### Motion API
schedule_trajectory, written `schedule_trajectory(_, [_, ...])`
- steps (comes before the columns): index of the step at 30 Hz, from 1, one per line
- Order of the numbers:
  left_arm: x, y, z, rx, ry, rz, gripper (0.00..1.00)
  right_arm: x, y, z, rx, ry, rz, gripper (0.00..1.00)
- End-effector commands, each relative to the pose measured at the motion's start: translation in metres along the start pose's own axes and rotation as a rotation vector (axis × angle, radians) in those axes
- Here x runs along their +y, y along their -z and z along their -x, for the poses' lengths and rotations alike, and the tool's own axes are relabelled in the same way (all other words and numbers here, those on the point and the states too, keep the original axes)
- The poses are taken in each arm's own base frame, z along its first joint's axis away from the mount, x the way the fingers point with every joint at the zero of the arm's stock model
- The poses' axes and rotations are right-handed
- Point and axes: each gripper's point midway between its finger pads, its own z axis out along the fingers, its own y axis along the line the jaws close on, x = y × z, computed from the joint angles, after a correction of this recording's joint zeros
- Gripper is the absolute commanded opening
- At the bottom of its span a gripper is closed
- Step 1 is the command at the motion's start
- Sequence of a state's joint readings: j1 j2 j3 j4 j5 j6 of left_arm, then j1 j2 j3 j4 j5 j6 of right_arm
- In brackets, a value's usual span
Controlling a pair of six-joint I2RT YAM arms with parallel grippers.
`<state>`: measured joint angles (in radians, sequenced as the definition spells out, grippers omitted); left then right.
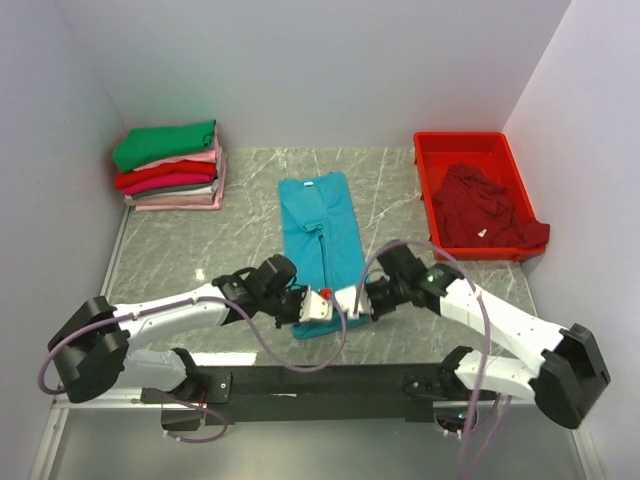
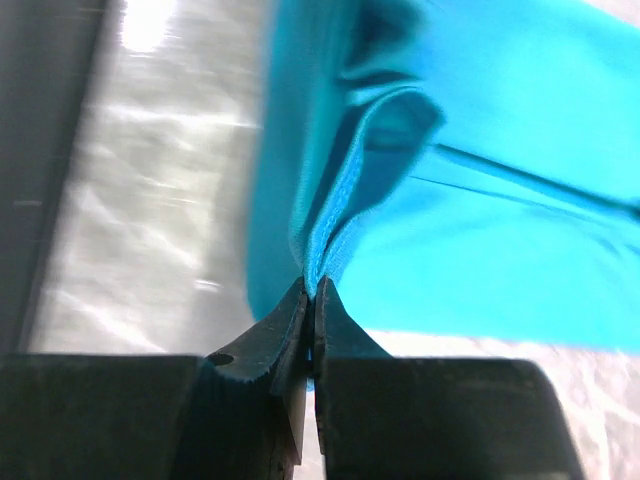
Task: Fold and stack the t-shirts
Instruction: Fold the tshirt
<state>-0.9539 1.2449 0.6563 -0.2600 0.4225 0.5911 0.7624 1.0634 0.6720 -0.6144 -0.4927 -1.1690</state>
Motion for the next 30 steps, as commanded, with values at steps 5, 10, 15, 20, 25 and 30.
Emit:
schedule_trajectory(5, [0.089,0.015,0.017,-0.1,-0.044,0.179,0.0,-0.078,0.013,0.0,-0.07,-0.029,-0.094,0.0])
schedule_trajectory(10, [0.142,0.027,0.003,-0.099,-0.008,0.268,0.0,-0.124,0.016,-0.014,-0.068,-0.088,-0.135,0.0])
schedule_trajectory(15, [0.182,0.028,-0.015,-0.086,0.031,0.306,0.0,-0.165,0.009,-0.033,-0.059,-0.165,-0.162,0.0])
schedule_trajectory(20, [0.211,0.026,-0.029,-0.066,0.059,0.333,0.0,-0.19,-0.008,-0.049,-0.043,-0.219,-0.15,0.0])
schedule_trajectory(25, [0.23,0.027,-0.042,-0.047,0.088,0.332,0.0,-0.215,-0.017,-0.058,-0.035,-0.247,-0.162,0.0])
schedule_trajectory(30, [0.245,0.024,-0.05,-0.041,0.101,0.33,0.0,-0.233,-0.018,-0.065,-0.032,-0.277,-0.177,0.0])
